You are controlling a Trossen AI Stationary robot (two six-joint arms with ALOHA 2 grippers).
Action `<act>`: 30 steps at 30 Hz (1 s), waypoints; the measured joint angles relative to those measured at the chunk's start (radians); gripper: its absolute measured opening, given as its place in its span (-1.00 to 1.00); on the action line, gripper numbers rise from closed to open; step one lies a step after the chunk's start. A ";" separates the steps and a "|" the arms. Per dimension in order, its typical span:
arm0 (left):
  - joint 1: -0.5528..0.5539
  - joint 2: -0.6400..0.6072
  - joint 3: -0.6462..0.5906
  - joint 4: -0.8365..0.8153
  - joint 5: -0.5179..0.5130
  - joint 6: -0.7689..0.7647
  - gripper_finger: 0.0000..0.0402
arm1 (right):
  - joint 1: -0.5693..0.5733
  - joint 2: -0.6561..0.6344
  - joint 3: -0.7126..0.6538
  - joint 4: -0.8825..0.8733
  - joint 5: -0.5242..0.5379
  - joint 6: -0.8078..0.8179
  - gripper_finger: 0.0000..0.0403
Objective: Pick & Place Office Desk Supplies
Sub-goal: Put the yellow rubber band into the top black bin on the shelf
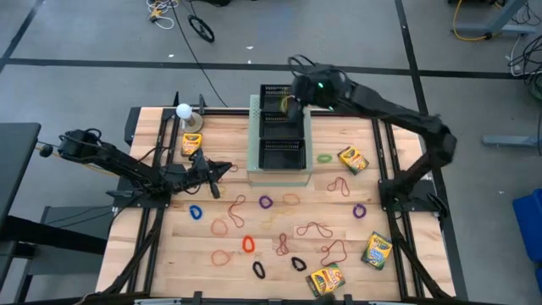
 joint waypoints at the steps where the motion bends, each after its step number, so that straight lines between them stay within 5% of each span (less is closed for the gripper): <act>1: 0.000 0.000 0.000 0.000 0.000 0.000 -0.82 | -0.020 0.028 0.002 0.017 -0.012 -0.024 -1.00; 16: 0.000 0.000 0.000 0.000 0.000 0.000 -0.82 | -0.090 0.219 0.043 0.059 -0.096 -0.094 -1.00; 30: 0.000 0.000 0.000 0.000 0.000 0.000 -0.82 | -0.082 0.218 0.039 0.028 -0.086 -0.034 -0.99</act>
